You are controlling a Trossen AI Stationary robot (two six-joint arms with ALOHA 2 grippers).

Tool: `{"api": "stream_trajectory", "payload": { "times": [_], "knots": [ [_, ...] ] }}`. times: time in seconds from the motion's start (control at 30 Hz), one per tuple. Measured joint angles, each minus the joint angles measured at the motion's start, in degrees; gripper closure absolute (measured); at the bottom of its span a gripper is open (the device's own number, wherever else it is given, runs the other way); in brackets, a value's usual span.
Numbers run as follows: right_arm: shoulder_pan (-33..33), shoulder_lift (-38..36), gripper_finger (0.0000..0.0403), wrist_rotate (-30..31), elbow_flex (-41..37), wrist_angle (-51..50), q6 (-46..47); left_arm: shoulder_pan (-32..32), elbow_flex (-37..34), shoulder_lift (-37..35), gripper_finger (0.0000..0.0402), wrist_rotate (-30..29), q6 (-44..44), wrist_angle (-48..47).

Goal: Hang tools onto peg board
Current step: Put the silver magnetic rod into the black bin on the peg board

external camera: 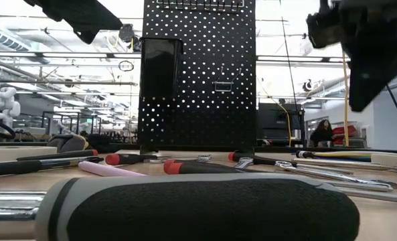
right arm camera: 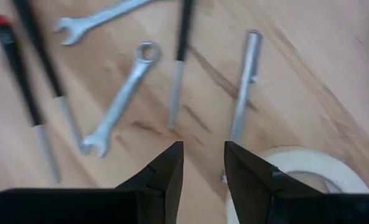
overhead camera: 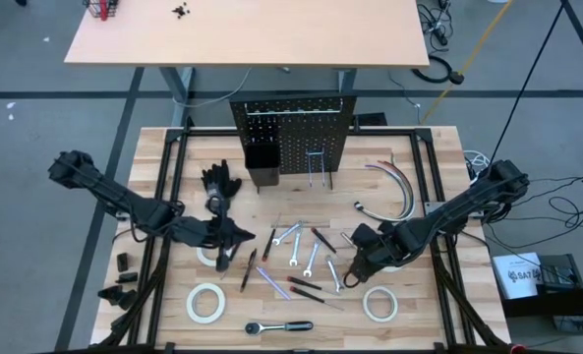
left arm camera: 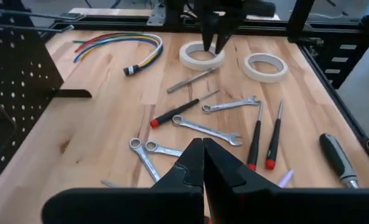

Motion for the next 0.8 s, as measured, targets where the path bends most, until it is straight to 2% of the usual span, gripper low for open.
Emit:
{"api": "stream_trajectory", "payload": {
  "times": [0.23,0.43,0.57,0.8],
  "knots": [
    [-1.71,0.02,0.0293,0.29,-2.27,1.56,2.65,3.45,-0.34,0.00,0.0402,8.29,0.44,-0.13],
    [-3.37,0.02,0.0293,1.73,-3.39,7.43,-0.71,4.57,-0.35,-0.10,0.0402,9.09,0.46,0.01],
    [-3.95,0.02,0.0293,1.71,-3.53,7.24,-1.80,4.54,-0.37,-2.26,0.0402,8.94,0.50,-0.17],
    [-4.14,0.02,0.0293,1.43,-3.53,7.22,-2.83,5.36,-0.37,-6.73,0.0402,4.63,3.07,-0.29]
  ]
}}
